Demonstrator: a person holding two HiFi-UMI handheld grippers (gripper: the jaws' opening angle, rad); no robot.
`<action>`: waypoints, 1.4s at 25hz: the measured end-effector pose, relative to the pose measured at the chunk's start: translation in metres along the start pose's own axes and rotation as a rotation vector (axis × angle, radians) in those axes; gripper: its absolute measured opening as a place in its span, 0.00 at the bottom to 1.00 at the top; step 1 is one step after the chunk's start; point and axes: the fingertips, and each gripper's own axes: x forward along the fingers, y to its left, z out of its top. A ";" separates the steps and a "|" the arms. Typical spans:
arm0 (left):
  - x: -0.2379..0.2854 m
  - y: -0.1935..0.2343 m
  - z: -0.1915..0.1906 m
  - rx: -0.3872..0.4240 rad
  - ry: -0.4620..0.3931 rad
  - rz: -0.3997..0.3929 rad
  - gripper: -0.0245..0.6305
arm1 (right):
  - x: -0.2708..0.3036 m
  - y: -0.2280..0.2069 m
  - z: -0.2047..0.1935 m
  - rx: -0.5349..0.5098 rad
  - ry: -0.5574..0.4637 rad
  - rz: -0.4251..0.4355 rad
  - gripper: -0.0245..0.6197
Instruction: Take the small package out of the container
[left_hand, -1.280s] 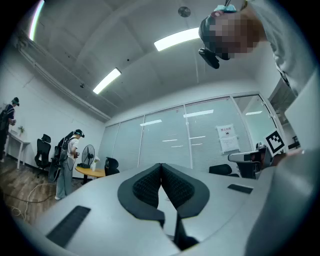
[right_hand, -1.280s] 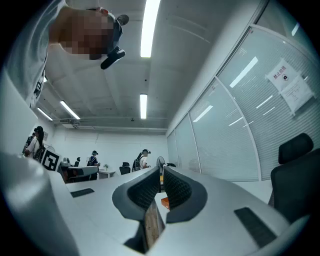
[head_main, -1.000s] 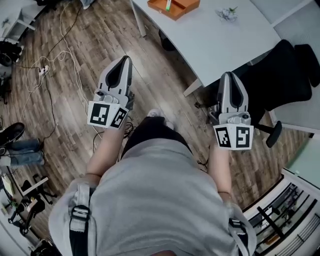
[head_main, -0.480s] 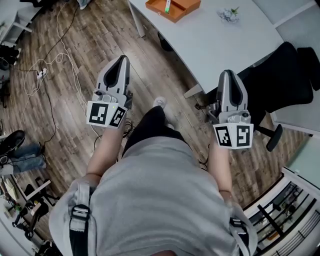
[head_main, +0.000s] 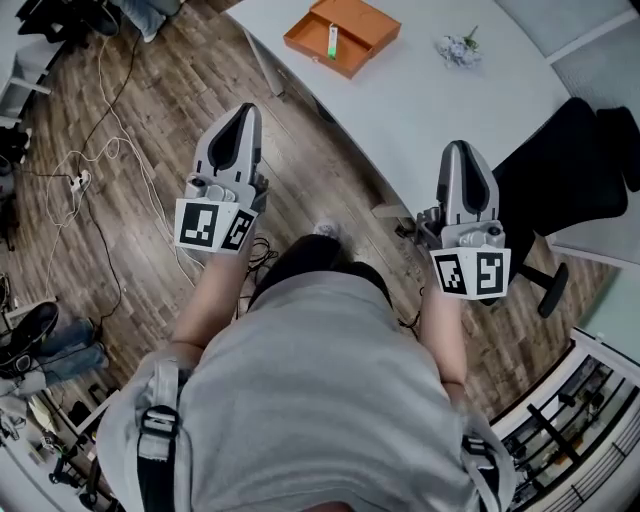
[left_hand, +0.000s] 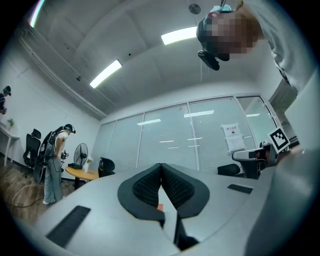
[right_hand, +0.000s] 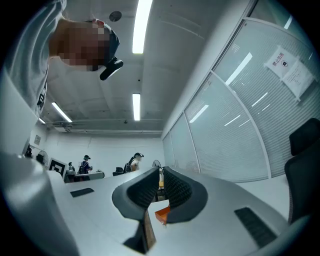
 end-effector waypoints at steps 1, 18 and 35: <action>0.003 -0.001 0.002 0.001 -0.003 -0.015 0.07 | -0.003 -0.002 0.000 -0.001 -0.001 -0.018 0.13; 0.013 -0.008 -0.011 -0.031 0.036 -0.051 0.07 | -0.011 -0.006 0.001 0.003 0.017 -0.042 0.13; 0.025 -0.020 -0.036 -0.044 0.109 -0.125 0.07 | -0.028 -0.005 0.016 0.019 -0.010 -0.102 0.13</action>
